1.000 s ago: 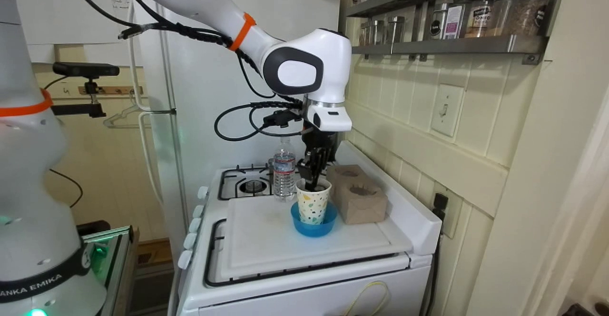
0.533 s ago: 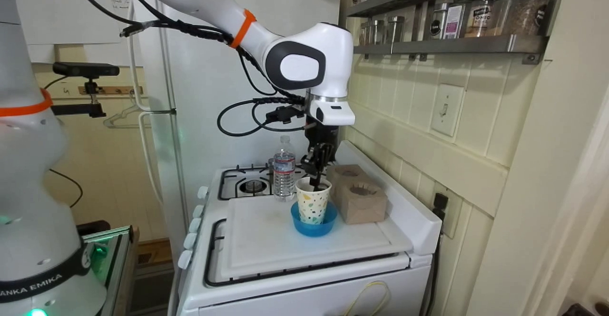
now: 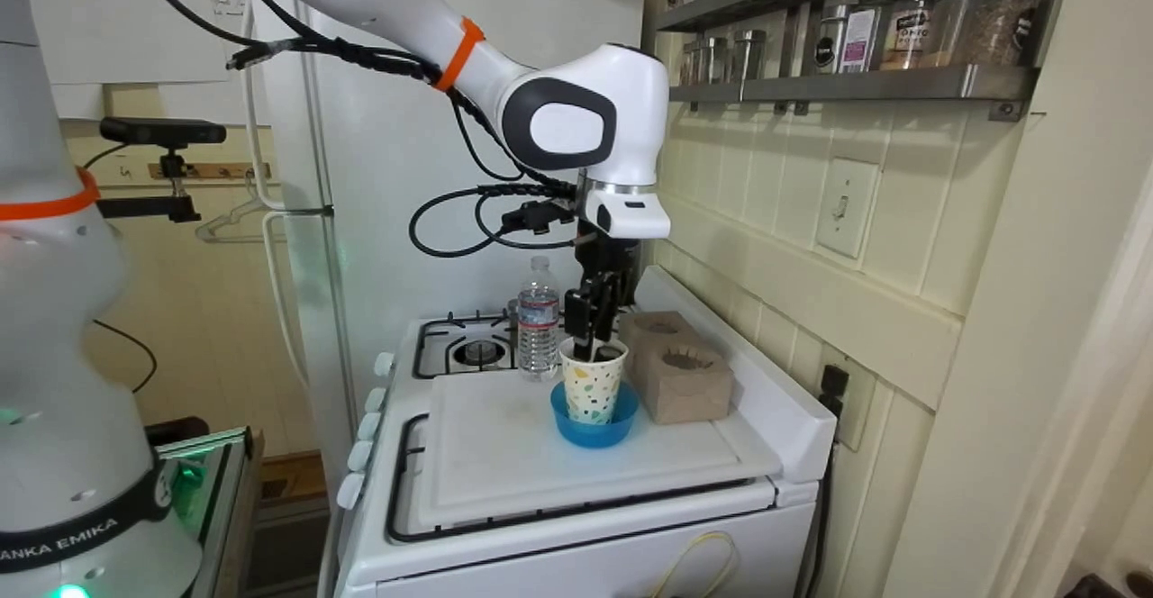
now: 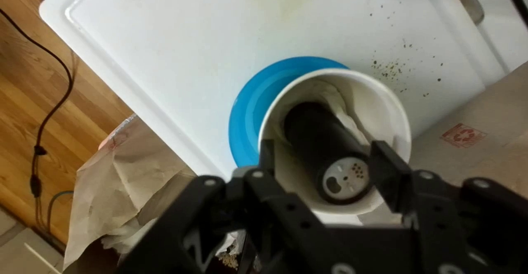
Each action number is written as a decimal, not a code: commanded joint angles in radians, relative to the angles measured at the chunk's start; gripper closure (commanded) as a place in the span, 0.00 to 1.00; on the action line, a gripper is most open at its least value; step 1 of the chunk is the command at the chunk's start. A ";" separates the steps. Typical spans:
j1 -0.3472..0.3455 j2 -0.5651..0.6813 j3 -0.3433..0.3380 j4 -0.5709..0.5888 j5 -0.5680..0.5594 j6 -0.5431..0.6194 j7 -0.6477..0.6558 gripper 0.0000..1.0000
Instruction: Take the black item out of the cup
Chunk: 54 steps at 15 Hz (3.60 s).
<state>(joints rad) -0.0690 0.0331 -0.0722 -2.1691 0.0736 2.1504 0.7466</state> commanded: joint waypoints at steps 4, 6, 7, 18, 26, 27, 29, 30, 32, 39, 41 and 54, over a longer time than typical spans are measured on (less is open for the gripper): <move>0.004 0.025 -0.001 0.010 -0.002 -0.026 0.013 0.21; 0.004 0.031 -0.002 0.010 -0.002 -0.027 0.012 0.45; 0.005 0.033 -0.003 0.011 -0.002 -0.028 0.012 0.53; 0.003 0.008 -0.006 0.016 0.004 -0.053 0.002 0.33; 0.002 0.003 -0.008 0.033 -0.006 -0.054 0.005 0.53; 0.002 -0.001 -0.008 0.033 -0.008 -0.053 0.007 0.51; 0.002 -0.002 -0.006 0.036 -0.008 -0.055 0.004 0.49; 0.002 -0.002 -0.006 0.037 -0.007 -0.053 0.004 0.46; 0.002 0.007 -0.005 0.048 -0.003 -0.048 0.002 0.47; 0.006 0.054 -0.002 0.101 0.009 -0.041 -0.013 0.51; 0.008 0.064 0.000 0.110 0.012 -0.042 -0.017 0.52; 0.019 0.089 0.008 0.103 0.028 -0.036 -0.019 0.53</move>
<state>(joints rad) -0.0557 0.1090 -0.0604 -2.0687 0.0811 2.1283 0.7385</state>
